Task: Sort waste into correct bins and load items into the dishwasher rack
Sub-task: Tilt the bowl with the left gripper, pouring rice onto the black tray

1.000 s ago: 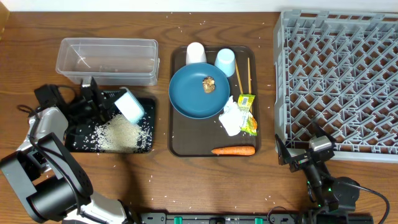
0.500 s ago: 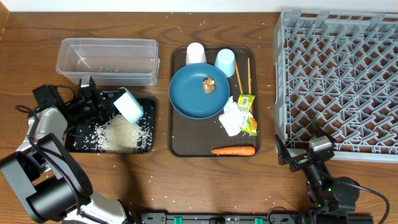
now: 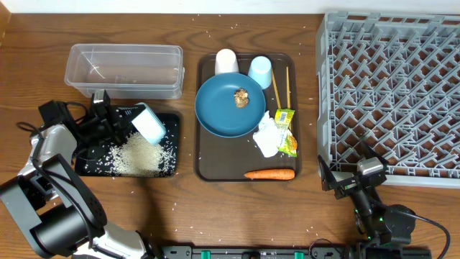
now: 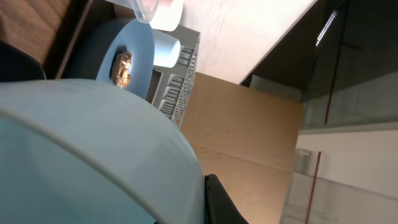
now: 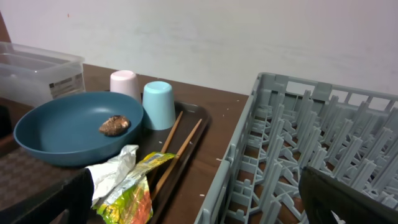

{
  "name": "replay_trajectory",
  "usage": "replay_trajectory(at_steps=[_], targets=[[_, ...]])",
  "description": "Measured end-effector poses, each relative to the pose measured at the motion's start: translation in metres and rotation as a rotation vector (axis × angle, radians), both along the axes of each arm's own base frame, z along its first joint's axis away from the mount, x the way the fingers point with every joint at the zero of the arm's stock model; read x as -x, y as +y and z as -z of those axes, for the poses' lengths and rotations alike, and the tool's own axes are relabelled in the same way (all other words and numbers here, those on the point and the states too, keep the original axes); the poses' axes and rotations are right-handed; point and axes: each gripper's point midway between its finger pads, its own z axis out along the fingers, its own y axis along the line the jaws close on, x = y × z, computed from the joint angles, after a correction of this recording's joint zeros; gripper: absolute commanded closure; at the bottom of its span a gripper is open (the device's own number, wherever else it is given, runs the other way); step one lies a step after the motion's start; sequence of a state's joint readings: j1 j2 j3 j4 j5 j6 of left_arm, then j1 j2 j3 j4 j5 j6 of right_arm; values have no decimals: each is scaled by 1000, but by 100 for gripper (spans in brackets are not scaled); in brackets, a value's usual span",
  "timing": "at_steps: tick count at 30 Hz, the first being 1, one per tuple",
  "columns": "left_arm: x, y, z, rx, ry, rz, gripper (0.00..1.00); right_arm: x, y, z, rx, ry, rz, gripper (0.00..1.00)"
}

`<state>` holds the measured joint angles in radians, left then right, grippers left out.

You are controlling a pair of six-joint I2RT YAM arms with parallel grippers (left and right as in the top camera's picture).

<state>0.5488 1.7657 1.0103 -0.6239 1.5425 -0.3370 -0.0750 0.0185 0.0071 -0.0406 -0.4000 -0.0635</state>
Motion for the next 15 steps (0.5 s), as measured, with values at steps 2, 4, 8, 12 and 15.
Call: replay_trajectory(at_steps=[2, 4, 8, 12, 15], targets=[[1, -1, 0, 6, 9, 1, 94, 0, 0, 0, 0, 0, 0, 1], [-3, 2, 3, -46, -47, 1, 94, 0, 0, 0, 0, 0, 0, 1], [-3, 3, 5, -56, -39, -3, 94, 0, 0, 0, 0, 0, 0, 1], [1, 1, 6, -34, 6, -3, 94, 0, 0, 0, 0, 0, 0, 1], [1, 1, 5, -43, -16, -1, 94, 0, 0, 0, 0, 0, 0, 1]])
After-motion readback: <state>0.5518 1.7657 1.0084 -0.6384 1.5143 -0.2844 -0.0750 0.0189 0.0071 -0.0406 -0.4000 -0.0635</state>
